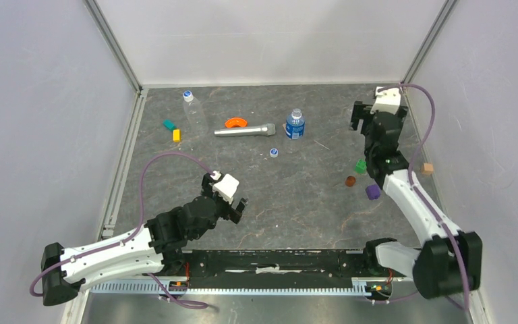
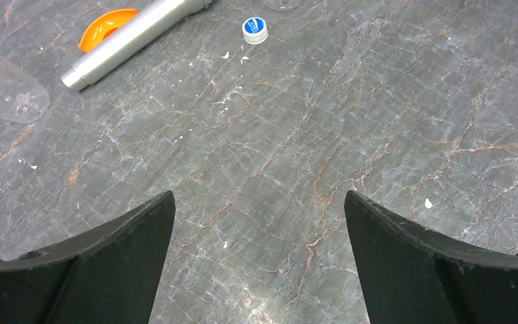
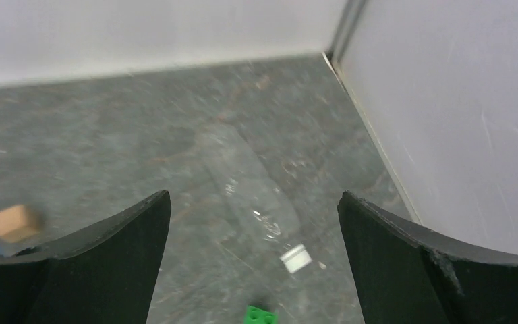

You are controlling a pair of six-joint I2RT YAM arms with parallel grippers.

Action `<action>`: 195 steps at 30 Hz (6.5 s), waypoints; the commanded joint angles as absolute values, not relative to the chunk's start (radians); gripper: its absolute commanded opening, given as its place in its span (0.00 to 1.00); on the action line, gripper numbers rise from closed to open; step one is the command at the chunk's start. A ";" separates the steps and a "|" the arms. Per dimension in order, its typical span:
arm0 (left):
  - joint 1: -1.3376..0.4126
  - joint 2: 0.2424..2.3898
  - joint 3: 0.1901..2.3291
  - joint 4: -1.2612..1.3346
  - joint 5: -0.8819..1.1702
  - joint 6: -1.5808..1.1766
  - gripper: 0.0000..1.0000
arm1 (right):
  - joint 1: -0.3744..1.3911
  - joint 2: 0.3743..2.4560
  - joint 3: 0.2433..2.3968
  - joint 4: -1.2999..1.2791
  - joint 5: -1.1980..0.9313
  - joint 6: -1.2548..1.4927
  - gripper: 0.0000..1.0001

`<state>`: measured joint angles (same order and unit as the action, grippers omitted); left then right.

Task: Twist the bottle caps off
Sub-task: Pick up the plastic bottle from the corner of the board.

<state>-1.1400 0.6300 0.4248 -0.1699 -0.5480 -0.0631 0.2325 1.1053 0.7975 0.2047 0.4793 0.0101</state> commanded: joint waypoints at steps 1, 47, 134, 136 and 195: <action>-1.134 0.622 0.431 -0.131 -0.551 -0.094 1.00 | 0.050 1.251 0.888 0.066 0.220 0.103 0.98; -1.128 0.627 0.478 -0.193 -0.518 -0.194 1.00 | -0.135 1.763 1.141 -0.059 -0.250 0.076 0.39; -1.110 0.935 0.741 -0.286 -0.025 -0.075 0.17 | 0.807 0.907 0.704 -0.164 -0.465 -0.277 0.88; -1.110 0.895 0.709 -0.259 -0.114 -0.098 0.15 | 0.807 0.891 0.693 -0.107 -0.420 -0.218 0.91; -1.110 0.639 0.515 -0.068 -0.108 -0.078 1.00 | 0.559 0.872 0.402 0.684 -0.410 0.879 0.06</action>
<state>-1.1118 0.6090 0.4747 -0.0158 -0.0792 -0.0788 0.5549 0.9112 0.3161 0.8589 -0.4007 1.0763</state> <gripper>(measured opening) 0.956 0.395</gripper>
